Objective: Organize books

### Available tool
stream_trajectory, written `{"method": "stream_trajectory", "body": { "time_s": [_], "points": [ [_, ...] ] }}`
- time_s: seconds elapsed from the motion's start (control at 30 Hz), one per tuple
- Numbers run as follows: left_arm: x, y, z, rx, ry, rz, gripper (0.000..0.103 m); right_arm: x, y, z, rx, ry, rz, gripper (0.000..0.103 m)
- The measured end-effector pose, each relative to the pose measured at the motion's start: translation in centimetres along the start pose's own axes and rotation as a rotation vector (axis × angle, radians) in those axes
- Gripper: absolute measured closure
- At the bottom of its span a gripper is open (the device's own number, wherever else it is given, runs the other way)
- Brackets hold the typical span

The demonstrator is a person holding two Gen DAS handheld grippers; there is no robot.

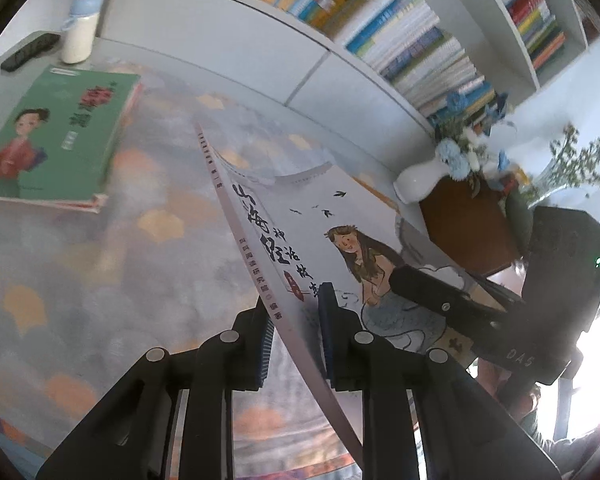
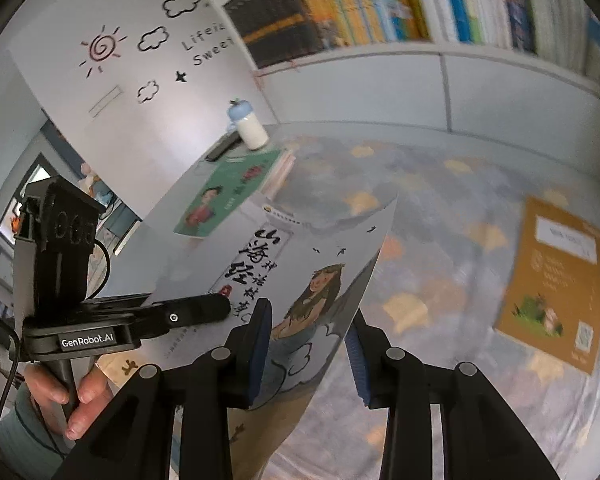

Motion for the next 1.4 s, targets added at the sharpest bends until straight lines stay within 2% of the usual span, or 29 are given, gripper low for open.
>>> {"method": "stream_trajectory", "body": {
  "time_s": [0.13,0.37,0.63,0.8,1.1,1.23,1.33,1.4],
  "points": [
    [4.0,-2.2,2.6,-0.018,0.021,0.023,0.086,3.6,-1.8,-2.8,0.005,0.021,0.012,0.066],
    [10.8,-7.1,6.8,-0.059,-0.010,-0.006,0.086,9.6,-5.4,-8.9,0.004,0.012,-0.010,0.066],
    [15.7,-13.0,8.5,-0.114,0.007,-0.005,0.086,14.2,-9.9,-14.8,0.019,0.005,-0.014,0.066],
    [19.0,-15.7,7.4,-0.120,0.017,0.023,0.086,14.7,-12.4,-17.8,0.035,-0.001,-0.050,0.066],
    [24.1,-17.7,4.0,-0.106,0.004,0.094,0.086,12.9,-15.4,-24.3,0.093,0.039,-0.032,0.066],
    [26.1,-17.3,3.0,-0.073,0.002,0.132,0.086,11.9,-15.2,-25.9,0.116,0.045,-0.053,0.066],
    [26.9,-16.6,2.8,-0.058,0.032,0.154,0.086,10.9,-14.2,-26.9,0.146,0.022,-0.104,0.066],
    [27.6,-16.0,2.1,-0.031,-0.005,0.157,0.086,10.6,-13.6,-27.3,0.160,0.008,-0.127,0.066]
  ]
}}
Point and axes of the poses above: each gripper's, at about its wrist camera, not at the fingertips, and z roughly against the way its jaws point, x to its left, y to its underside, the point moved 10 cm from there along -z, roughly the way its jaws point
